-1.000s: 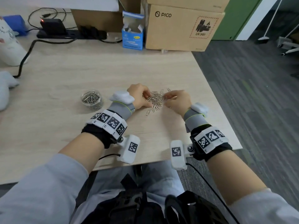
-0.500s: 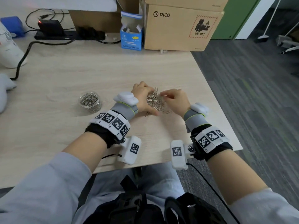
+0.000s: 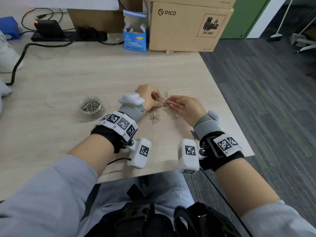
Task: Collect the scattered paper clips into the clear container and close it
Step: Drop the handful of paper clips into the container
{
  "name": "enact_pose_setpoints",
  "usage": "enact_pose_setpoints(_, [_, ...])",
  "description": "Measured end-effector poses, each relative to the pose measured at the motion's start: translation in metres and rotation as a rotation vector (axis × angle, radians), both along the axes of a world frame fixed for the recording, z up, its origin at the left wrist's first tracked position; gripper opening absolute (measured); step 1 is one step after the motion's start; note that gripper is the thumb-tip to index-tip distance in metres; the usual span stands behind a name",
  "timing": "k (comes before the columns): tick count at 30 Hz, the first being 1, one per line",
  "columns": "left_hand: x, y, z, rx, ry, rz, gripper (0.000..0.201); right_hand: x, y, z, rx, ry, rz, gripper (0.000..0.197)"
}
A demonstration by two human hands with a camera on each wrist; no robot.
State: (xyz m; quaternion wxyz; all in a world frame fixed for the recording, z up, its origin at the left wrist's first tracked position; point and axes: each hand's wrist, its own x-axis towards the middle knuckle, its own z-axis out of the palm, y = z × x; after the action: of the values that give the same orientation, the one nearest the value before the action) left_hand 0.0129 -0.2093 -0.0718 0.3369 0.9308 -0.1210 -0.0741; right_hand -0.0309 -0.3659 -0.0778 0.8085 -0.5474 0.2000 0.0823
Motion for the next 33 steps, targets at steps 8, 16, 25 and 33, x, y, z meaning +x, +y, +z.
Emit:
enact_pose_setpoints(8, [0.007,-0.004,0.017,-0.145,0.018,-0.045,0.032,0.003,-0.004,0.008,0.203,0.081,-0.041,0.026])
enact_pose_setpoints(16, [0.001,-0.040,0.037,-0.263,0.064,-0.205,0.019,0.005,0.002,0.022,0.438,0.093,0.020,0.038])
enact_pose_setpoints(25, [0.014,-0.035,0.039,-0.231,-0.119,-0.079,0.015,0.006,-0.017,0.019,0.619,0.133,-0.202,0.029])
enact_pose_setpoints(33, [0.002,-0.033,0.003,0.335,0.009,-0.261,0.069,0.003,-0.027,0.014,0.565,0.157,-0.227,0.025])
